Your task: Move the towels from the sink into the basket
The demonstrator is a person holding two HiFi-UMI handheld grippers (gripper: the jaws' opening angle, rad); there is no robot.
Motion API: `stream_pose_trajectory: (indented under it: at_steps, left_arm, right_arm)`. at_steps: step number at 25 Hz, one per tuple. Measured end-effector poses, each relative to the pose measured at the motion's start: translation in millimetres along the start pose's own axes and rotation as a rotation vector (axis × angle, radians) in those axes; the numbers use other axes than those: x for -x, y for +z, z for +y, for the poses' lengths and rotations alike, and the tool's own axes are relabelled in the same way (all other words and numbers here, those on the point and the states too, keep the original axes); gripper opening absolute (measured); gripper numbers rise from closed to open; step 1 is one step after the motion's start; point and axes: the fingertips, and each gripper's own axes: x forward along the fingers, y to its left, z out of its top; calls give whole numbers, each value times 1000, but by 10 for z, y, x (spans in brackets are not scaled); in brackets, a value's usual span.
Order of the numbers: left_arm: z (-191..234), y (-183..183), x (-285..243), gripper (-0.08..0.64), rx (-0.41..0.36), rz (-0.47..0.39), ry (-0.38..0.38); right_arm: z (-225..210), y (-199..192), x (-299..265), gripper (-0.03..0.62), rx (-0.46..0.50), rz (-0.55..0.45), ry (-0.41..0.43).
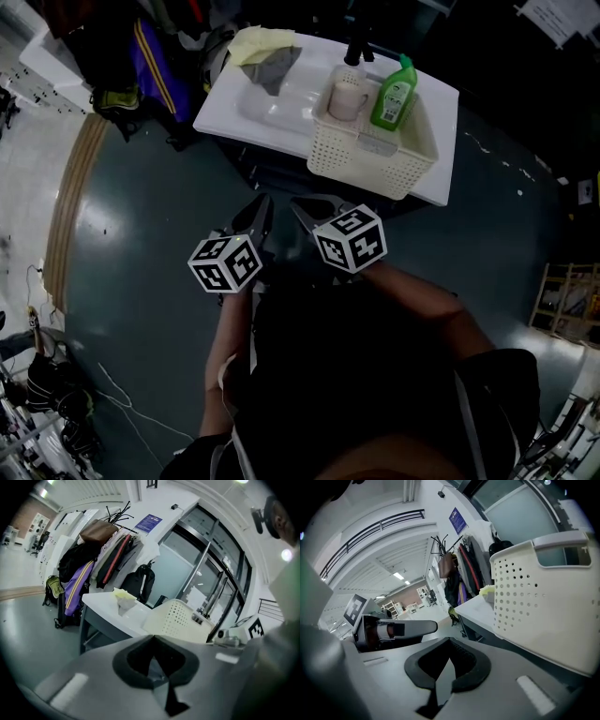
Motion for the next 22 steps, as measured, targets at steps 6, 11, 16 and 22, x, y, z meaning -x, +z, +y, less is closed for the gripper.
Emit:
stream_pose_trajectory:
  at_steps: [6, 11, 16, 22]
  left_arm:
    - [159, 191, -33, 8, 6, -6, -32]
    - [327, 291, -26, 8, -20, 31, -37]
    - [549, 400, 50, 8, -33, 55, -50]
    - [829, 483, 150, 8, -54, 86, -66]
  right_arm:
    - [8, 181, -198, -2, -12, -10, -24]
    - [32, 291, -390, -2, -46, -22, -40]
    - [114, 396, -617, -2, -65, -31, -58]
    - [215, 488, -874, -2, -97, -54, -89]
